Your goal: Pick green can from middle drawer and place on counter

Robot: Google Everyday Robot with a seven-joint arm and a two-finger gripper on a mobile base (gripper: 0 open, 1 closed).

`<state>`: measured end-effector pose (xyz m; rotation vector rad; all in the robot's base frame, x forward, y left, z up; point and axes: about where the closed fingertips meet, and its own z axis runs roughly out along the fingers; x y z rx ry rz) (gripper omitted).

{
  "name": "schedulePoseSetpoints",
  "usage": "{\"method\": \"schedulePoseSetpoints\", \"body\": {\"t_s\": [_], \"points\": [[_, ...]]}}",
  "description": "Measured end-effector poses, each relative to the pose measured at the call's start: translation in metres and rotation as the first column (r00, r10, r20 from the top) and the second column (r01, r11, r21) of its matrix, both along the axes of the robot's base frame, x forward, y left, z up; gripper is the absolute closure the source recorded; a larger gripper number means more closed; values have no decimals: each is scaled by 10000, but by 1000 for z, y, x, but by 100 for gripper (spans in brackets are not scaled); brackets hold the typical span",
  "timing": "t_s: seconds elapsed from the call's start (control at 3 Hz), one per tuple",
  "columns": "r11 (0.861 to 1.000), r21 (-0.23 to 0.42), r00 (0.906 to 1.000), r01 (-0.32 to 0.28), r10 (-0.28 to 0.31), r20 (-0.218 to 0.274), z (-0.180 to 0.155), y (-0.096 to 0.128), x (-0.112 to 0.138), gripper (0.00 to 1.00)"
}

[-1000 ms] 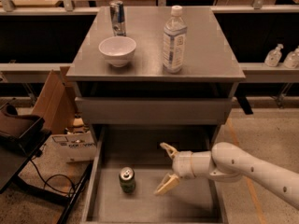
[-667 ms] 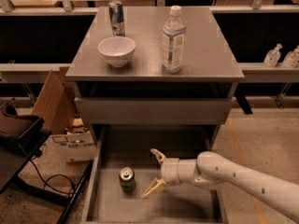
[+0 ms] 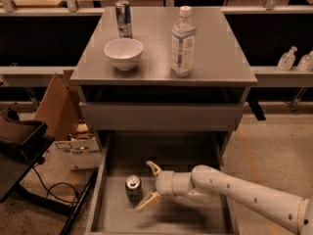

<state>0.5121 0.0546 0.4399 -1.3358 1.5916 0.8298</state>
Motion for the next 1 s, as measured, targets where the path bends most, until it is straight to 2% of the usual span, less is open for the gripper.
{"method": "schedulePoseSetpoints", "body": {"t_s": [0.33, 0.67, 1.0], "points": [[9997, 222, 9997, -103, 108, -212, -13, 22, -8, 0], [9991, 373, 9991, -215, 228, -360, -22, 42, -11, 18], [9978, 592, 9967, -297, 341, -740, -23, 50, -12, 41]]}}
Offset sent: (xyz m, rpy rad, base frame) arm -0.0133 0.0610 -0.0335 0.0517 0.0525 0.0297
